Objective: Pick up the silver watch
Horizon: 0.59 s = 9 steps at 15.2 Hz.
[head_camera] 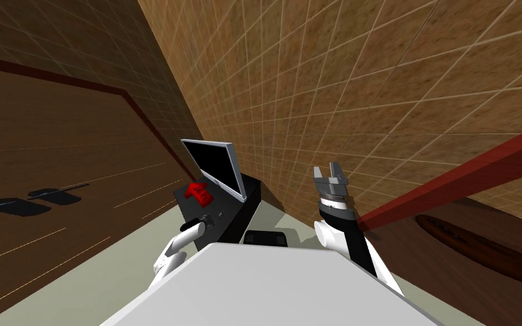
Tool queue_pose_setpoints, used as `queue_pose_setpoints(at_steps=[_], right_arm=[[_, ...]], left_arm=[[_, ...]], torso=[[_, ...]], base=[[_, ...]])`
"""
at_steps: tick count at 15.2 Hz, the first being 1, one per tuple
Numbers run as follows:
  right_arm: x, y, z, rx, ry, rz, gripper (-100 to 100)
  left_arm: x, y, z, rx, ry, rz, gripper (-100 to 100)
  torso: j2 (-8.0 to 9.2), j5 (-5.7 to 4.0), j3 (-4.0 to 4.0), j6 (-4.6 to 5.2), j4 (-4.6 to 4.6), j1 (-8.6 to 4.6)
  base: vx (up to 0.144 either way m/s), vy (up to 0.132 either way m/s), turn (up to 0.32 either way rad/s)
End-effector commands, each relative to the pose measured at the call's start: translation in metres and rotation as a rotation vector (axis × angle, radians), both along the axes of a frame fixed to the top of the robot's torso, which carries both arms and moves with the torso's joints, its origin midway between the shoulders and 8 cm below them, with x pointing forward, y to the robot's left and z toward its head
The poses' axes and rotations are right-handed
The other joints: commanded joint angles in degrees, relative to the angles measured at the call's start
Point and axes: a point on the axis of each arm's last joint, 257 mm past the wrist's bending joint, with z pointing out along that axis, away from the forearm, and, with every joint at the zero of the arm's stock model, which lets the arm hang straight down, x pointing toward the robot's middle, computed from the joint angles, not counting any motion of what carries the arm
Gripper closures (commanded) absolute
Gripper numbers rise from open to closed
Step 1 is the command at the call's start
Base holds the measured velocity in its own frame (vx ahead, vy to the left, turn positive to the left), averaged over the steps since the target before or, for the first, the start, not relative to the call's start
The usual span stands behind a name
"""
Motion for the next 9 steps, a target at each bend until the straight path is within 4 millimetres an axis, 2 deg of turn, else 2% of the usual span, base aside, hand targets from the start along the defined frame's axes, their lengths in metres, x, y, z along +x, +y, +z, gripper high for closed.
queue_pose_setpoints(at_steps=[1,6,9], right_arm=[[0.000,0.000,0.000,0.000,0.000,0.000,0],[0.000,0.000,0.000,0.000,0.000,0.000,0],[0.000,0.000,0.000,0.000,0.000,0.000,0]], left_arm=[[-0.010,0.002,-0.010,-0.036,0.039,0.023,-100],[-0.044,0.003,-0.034,-0.130,0.138,0.094,-100],[-0.053,0.004,-0.040,-0.157,0.165,0.115,-100]], torso=[[0.00,0.00,0.00,0.00,0.00,0.00],[0.05,0.00,0.03,-0.01,0.01,0.02],[0.01,-0.01,0.00,-0.01,0.00,-0.01]], base=[[0.085,0.011,-0.094],[0.081,0.018,-0.099],[0.089,0.013,-0.083]])
